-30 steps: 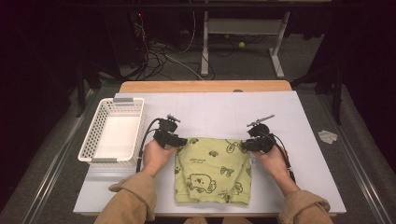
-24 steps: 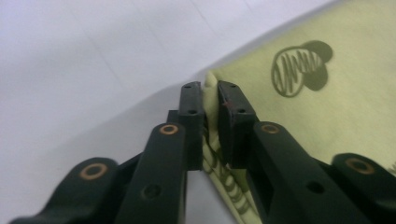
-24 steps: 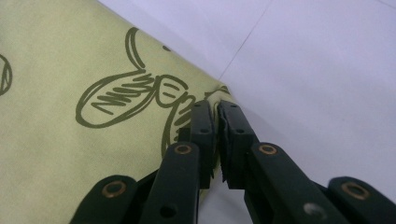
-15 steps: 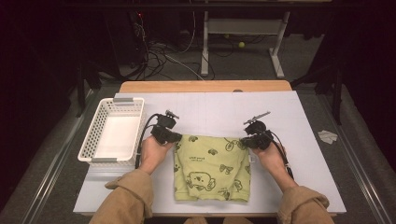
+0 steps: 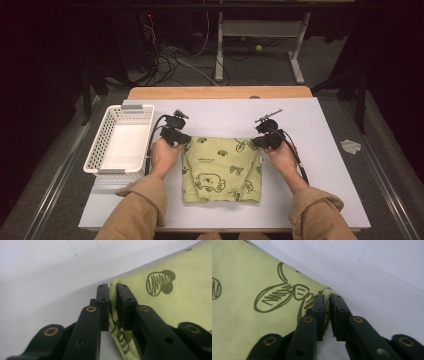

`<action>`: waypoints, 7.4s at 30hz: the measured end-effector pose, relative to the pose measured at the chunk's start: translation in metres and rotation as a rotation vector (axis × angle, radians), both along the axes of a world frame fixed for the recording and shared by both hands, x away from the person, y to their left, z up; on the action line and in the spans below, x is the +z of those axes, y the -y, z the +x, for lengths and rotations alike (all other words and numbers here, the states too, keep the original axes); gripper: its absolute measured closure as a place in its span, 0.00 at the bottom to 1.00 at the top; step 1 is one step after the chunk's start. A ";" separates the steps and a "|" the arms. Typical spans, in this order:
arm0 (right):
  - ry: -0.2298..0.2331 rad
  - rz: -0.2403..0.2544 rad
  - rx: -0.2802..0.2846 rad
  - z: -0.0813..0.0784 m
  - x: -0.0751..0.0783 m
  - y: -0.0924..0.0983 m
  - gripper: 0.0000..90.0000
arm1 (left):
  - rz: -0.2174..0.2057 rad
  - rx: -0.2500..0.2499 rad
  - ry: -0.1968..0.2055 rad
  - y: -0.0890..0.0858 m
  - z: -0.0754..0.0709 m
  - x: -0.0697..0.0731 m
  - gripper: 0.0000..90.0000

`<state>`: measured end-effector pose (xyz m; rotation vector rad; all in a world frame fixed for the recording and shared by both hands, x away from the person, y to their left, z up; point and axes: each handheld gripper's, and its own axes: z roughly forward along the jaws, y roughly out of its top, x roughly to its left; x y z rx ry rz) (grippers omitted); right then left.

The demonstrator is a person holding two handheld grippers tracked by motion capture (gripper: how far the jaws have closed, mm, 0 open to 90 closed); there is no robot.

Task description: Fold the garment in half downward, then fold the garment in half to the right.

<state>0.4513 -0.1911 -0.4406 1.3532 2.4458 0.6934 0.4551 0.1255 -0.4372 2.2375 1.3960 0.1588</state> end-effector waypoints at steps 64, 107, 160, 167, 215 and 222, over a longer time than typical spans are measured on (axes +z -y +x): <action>-0.053 0.093 0.348 -0.109 -0.004 -0.079 0.84 | -0.174 -0.109 0.024 -0.007 -0.035 0.002 0.47; -0.001 0.165 0.403 -0.136 -0.006 -0.084 0.78 | -0.279 -0.082 0.018 -0.020 0.006 -0.001 0.45; 0.005 0.033 0.528 -0.163 -0.009 -0.135 0.60 | -0.164 -0.065 -0.020 -0.018 0.005 -0.024 0.74; 0.013 0.035 0.526 -0.156 -0.007 -0.142 0.53 | -0.200 -0.054 -0.048 -0.021 0.007 -0.025 0.81; 0.090 0.151 0.430 -0.169 0.001 -0.106 0.89 | -0.396 -0.136 0.006 -0.017 -0.005 0.023 0.88; 0.073 0.205 0.405 -0.170 0.003 -0.096 0.90 | -0.426 -0.138 0.009 -0.016 -0.006 0.026 0.88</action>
